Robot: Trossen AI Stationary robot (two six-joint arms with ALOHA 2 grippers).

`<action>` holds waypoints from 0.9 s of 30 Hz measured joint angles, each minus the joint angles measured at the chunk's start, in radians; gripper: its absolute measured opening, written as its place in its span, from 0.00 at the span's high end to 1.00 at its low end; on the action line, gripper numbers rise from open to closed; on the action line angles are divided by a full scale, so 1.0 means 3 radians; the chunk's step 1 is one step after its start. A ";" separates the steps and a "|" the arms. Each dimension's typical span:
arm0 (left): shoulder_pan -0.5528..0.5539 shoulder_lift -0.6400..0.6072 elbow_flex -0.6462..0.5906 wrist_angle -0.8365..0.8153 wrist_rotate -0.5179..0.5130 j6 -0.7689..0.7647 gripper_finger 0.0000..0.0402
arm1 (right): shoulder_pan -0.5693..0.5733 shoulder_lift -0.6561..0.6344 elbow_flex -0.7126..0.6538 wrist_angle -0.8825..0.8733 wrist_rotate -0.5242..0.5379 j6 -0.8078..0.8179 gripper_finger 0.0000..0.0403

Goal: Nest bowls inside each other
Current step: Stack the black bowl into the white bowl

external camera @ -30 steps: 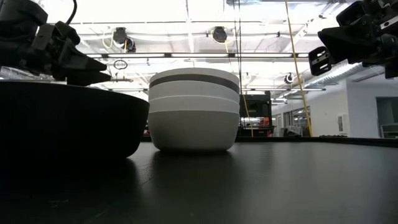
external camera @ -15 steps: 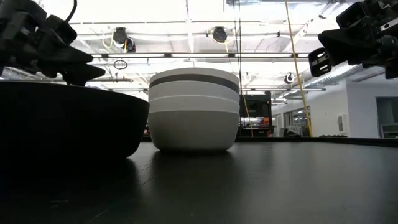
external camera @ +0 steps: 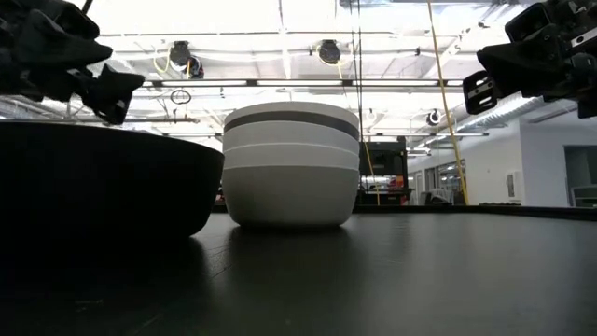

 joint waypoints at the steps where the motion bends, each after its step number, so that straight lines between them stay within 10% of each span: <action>1: -0.0048 0.0027 0.0000 0.0047 -0.0046 -0.0001 0.43 | 0.0000 0.0000 0.0000 0.0000 0.0000 0.0000 0.96; 27: -0.0789 0.1309 0.0872 0.0036 -0.0526 0.0113 0.43 | 0.0000 0.0000 0.0000 -0.0001 0.0000 -0.0018 0.96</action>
